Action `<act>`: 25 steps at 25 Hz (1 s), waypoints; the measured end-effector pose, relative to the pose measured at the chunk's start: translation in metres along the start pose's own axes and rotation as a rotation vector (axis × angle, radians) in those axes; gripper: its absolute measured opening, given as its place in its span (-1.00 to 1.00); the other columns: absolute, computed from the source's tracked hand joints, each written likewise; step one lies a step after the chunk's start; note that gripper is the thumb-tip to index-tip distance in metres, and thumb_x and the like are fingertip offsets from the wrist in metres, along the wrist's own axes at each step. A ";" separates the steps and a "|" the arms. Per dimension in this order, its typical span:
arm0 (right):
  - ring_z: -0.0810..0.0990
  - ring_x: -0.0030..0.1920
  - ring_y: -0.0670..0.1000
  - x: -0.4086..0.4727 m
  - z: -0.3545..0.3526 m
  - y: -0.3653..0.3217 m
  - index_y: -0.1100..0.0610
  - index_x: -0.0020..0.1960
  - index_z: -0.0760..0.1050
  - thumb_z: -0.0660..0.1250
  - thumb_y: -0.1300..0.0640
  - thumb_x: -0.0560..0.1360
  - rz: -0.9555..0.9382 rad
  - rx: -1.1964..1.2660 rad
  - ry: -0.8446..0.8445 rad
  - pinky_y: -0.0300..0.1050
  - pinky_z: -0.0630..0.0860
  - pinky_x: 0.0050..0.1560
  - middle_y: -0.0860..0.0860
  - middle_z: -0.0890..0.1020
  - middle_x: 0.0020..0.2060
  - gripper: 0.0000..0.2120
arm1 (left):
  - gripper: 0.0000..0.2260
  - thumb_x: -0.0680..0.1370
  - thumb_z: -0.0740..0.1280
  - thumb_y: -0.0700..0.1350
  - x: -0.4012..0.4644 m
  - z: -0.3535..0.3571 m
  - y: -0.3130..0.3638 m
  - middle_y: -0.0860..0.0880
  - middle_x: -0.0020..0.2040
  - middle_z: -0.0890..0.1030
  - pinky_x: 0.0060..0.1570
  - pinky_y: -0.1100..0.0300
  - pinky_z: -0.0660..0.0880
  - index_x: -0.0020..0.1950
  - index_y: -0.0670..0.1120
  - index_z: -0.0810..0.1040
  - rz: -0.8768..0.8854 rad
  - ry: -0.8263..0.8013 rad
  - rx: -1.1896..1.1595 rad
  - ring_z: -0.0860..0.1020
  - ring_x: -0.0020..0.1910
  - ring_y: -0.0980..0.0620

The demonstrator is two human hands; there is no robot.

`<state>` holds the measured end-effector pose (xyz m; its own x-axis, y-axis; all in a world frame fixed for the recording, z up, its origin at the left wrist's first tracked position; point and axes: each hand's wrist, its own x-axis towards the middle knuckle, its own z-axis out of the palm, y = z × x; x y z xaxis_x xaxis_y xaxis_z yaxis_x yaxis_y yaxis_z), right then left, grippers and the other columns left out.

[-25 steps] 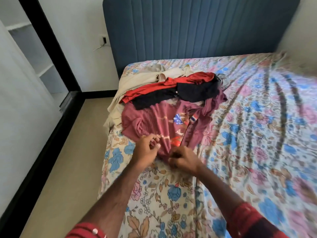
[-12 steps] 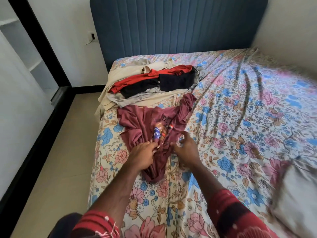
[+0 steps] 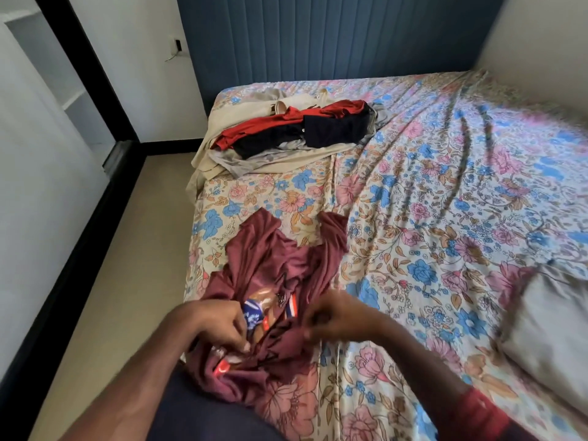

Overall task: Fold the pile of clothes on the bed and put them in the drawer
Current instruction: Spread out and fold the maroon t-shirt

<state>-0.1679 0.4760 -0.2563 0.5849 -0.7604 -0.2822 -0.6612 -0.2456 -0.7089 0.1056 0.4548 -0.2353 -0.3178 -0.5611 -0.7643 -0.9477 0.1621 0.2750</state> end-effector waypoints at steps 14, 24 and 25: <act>0.61 -0.06 0.05 -0.058 -0.035 0.091 -0.03 -0.01 0.63 0.52 0.08 0.44 -0.109 -0.720 0.705 -0.08 0.23 -0.01 -0.07 0.70 0.05 -0.85 | -0.30 0.48 0.33 0.39 0.069 0.060 0.087 0.04 0.26 0.40 0.27 -0.05 0.37 0.52 0.11 0.30 0.114 0.839 -0.035 0.40 0.32 -0.02; 0.58 0.03 -0.04 -0.053 -0.033 0.067 -0.03 0.31 0.48 0.40 -0.23 0.47 0.176 -0.452 0.743 0.09 0.43 0.21 -0.07 0.62 0.19 -0.51 | -0.31 0.50 0.28 0.41 0.071 0.061 0.089 0.05 0.14 0.35 0.23 -0.04 0.38 0.59 0.31 0.15 0.116 0.812 0.019 0.41 0.22 0.02; 0.58 0.03 -0.05 -0.038 -0.036 0.061 -0.07 0.37 0.41 0.44 -0.18 0.46 0.257 -0.415 0.691 0.10 0.46 0.24 -0.09 0.62 0.22 -0.46 | -0.33 0.52 0.27 0.39 0.070 0.061 0.089 0.05 0.14 0.34 0.23 -0.04 0.37 0.58 0.33 0.15 0.116 0.805 0.020 0.40 0.22 0.02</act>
<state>-0.2473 0.4687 -0.2652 0.0636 -0.9863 0.1525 -0.9322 -0.1133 -0.3439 -0.0027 0.4794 -0.2998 -0.3018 -0.9504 -0.0755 -0.9129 0.2652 0.3105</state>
